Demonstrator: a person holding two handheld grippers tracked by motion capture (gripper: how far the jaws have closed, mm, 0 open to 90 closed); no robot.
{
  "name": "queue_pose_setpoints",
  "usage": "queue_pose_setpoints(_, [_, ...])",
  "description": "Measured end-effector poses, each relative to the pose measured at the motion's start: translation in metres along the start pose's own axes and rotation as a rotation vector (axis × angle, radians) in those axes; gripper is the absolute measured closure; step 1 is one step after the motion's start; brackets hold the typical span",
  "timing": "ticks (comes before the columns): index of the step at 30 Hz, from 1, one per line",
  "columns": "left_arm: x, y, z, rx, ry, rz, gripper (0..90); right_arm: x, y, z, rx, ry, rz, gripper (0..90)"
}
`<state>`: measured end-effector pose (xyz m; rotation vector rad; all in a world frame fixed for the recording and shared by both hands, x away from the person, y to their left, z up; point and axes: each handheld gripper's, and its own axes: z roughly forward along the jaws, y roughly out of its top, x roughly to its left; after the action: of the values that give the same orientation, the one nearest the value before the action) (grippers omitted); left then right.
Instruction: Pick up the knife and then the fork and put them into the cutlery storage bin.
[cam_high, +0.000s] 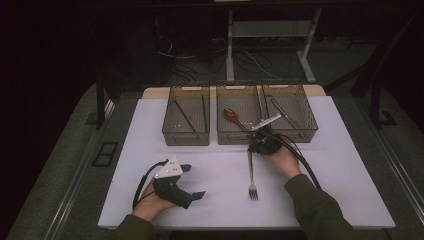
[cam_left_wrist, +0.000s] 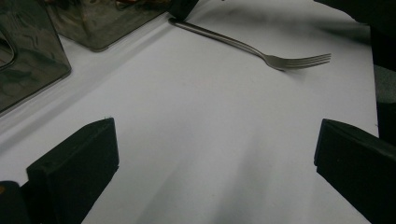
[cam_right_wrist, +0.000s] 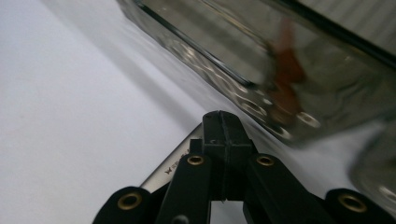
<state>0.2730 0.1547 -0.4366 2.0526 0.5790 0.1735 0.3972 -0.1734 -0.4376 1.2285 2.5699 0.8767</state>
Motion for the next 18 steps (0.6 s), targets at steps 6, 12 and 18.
queue_pose_setpoints(6, [0.0, 0.0, 0.0, -0.001, 0.0, 0.001, 0.0, 0.019, 0.013, 0.011, 0.013, 0.038, -0.053, 90.0])
queue_pose_setpoints(12, [0.0, 0.0, 0.0, -0.001, -0.001, 0.001, 0.0, 0.036, 0.023, 0.019, 0.026, 0.075, -0.1, 90.0])
queue_pose_setpoints(18, [0.0, 0.0, 0.0, 0.0, -0.001, 0.002, 0.0, 0.049, 0.03, 0.024, 0.04, 0.093, -0.132, 90.0])
